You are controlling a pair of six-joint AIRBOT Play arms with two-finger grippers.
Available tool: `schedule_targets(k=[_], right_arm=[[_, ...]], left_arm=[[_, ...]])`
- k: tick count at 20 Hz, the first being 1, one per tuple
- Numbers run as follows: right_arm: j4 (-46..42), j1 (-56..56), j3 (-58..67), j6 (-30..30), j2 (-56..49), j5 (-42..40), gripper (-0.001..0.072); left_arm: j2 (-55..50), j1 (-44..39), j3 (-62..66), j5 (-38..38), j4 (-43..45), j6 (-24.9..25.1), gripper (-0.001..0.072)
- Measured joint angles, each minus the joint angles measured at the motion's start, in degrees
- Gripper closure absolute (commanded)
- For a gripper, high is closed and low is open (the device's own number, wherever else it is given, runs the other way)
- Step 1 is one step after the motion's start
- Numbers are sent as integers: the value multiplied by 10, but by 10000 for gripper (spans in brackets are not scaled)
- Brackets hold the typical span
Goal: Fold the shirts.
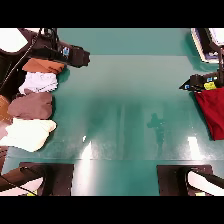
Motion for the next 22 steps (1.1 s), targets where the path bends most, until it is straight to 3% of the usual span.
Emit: schedule_targets(k=[2, 4, 7, 12, 16, 22], right_arm=[[0, 0, 0, 0, 0, 0, 696], [0, 0, 0, 0, 0, 0, 696], [0, 0, 0, 0, 0, 0, 696], [1, 1, 0, 0, 0, 3, 696], [1, 1, 0, 0, 0, 5, 696], [1, 1, 0, 0, 0, 5, 696]], left_arm=[[0, 0, 0, 24, -1, 0, 677], [-2, 0, 0, 50, 11, 9, 142], [-16, 7, 0, 88, 101, 7, 127], [-90, 101, 0, 129, 239, -59, 127], [-168, 196, 0, 165, 253, -100, 127], [-268, 266, 0, 205, 241, -116, 127]])
